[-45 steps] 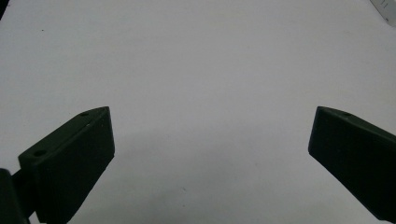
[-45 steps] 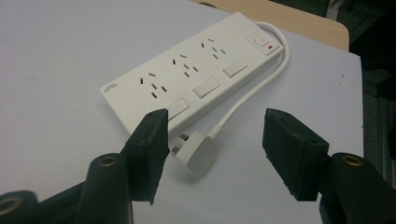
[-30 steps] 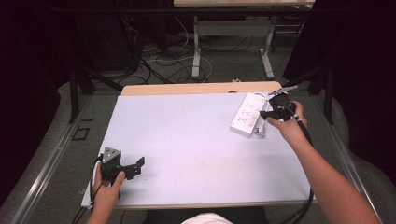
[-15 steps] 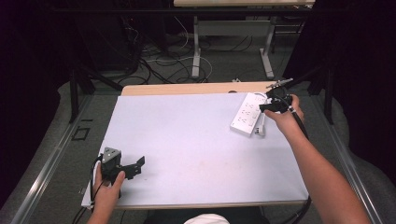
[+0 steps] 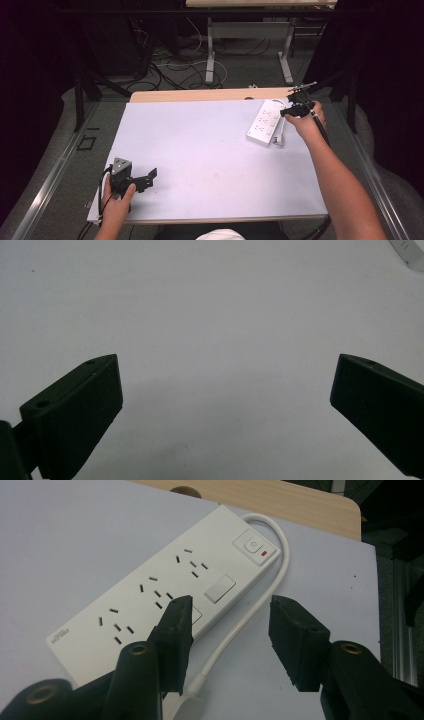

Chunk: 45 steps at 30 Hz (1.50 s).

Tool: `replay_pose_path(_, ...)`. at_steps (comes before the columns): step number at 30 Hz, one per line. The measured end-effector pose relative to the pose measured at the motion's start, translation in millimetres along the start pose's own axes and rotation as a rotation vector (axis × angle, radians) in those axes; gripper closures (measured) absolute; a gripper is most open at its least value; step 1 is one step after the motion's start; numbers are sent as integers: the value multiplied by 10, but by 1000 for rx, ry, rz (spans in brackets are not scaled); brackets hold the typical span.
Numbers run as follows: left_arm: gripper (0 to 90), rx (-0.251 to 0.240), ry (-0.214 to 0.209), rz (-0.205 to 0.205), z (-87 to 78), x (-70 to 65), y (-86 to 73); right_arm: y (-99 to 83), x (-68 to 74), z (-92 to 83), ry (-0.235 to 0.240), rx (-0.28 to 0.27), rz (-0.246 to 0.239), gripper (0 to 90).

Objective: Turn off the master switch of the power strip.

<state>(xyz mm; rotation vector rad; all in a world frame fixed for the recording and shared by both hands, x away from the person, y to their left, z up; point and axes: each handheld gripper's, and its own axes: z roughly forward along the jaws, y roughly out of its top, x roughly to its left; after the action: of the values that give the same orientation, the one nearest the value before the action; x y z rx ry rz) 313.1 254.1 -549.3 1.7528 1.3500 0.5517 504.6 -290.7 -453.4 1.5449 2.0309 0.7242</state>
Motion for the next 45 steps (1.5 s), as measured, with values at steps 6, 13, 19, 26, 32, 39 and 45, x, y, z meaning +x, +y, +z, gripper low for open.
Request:
replay_pose_path(6, 4, 5, 4, 0, -7, 8, -3, 72, -41, 76, -8, -3, 32, 579)
replay_pose_path(13, 4, 1, 10, -4, -10, 25, -11, 133, -66, 186, -21, -24, 23, 602)
replay_pose_path(19, 4, 1, 16, -12, -26, 34, -17, 153, -93, 287, -17, -35, 13, 613)
replay_pose_path(26, 4, -1, 27, -15, -54, 58, -31, 185, -120, 380, 10, -62, 23, 624)
replay_pose_path(32, 4, -5, 36, -32, -96, 79, -56, 179, -178, 478, 7, -68, 61, 685)
replay_pose_path(39, 4, -8, 42, -45, -113, 87, -73, 184, -222, 561, 15, -66, 50, 774)
replay_pose_path(45, 4, 3, 43, -50, -111, 97, -82, 182, -239, 663, 35, -61, 9, 824)
